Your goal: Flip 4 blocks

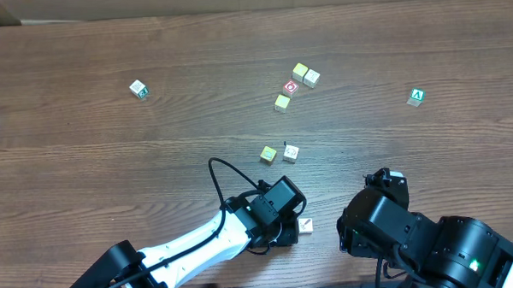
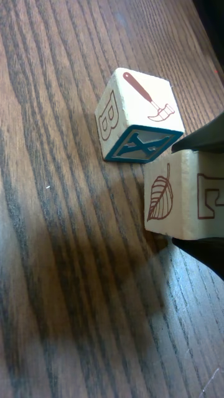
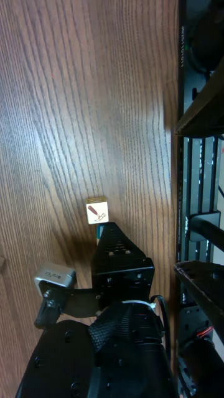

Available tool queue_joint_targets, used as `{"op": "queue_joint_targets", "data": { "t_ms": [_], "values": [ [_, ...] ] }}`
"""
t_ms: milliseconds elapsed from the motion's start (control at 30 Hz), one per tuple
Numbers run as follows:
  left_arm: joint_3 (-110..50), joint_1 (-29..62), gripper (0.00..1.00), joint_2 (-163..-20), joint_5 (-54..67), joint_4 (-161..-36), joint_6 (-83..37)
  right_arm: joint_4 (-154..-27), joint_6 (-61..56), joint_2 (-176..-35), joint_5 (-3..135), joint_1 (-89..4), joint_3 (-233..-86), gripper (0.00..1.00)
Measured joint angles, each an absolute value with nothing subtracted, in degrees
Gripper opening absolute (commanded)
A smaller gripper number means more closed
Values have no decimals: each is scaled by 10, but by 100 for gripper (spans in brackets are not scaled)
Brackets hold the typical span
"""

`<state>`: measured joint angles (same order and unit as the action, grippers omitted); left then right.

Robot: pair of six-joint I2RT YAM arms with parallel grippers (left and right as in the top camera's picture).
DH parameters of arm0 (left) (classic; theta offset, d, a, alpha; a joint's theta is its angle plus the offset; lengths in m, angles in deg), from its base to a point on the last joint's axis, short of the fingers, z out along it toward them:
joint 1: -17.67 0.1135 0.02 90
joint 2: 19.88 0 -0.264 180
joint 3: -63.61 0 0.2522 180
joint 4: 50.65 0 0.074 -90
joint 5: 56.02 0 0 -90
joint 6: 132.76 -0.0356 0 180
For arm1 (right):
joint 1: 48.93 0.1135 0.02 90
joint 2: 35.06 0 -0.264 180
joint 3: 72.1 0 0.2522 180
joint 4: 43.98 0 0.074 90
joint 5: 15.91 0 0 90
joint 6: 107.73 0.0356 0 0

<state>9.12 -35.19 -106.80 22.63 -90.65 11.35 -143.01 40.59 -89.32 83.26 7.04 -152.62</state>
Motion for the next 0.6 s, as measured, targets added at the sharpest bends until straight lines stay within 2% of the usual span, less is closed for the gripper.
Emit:
{"op": "queue_joint_targets", "data": {
  "t_ms": [67,133,167,267,600],
  "values": [
    [91,-352,16,-1068,226,-907,114,-1431,406,-893,832,70,-1526,64],
    [91,-352,32,-1068,227,-906,115,-1430,405,-893,831,70,-1526,64],
    [91,-352,34,-1068,227,-907,115,-1430,406,-893,830,70,-1526,64],
    [91,-352,37,-1068,229,-907,122,-1430,406,-893,829,70,-1526,64],
    [91,-352,36,-1068,237,-899,124,-1430,406,-893,824,70,-1526,64]
  ]
}}
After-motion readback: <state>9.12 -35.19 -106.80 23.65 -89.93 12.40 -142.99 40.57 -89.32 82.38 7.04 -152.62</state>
